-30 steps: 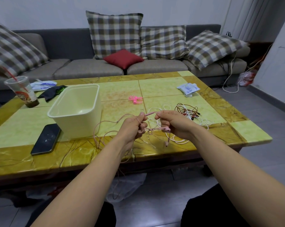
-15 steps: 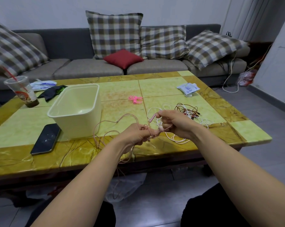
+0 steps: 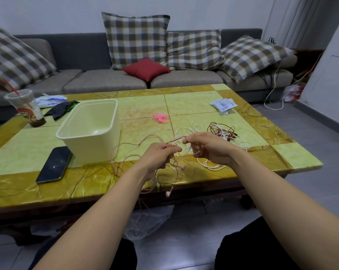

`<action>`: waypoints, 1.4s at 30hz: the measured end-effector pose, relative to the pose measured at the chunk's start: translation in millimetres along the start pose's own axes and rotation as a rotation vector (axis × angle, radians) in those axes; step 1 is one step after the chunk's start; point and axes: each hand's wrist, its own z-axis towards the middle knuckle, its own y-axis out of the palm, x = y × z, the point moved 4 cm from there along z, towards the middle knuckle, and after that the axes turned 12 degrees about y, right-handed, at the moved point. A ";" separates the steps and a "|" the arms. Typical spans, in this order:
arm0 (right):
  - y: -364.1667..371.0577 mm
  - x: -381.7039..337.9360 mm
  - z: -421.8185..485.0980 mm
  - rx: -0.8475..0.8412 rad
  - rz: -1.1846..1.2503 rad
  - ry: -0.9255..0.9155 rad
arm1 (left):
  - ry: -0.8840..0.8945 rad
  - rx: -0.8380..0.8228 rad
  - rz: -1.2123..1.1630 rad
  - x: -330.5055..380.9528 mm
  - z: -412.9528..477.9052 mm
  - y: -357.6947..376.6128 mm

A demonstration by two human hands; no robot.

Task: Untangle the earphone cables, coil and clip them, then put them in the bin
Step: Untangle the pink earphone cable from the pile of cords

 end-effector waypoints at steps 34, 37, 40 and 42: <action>6.2 3.9 -4.6 -0.113 0.036 0.092 | -0.144 0.032 -0.234 -0.7 0.0 -0.3; 9.5 3.0 -6.5 -0.099 0.076 0.108 | -0.133 0.038 -0.213 -0.2 0.3 -0.3; 9.2 3.1 -5.5 -0.046 0.101 0.109 | -0.128 0.055 -0.248 -0.3 0.9 -0.7; 5.7 3.0 -1.4 -0.001 0.170 0.094 | -0.120 0.040 -0.315 1.1 0.6 1.4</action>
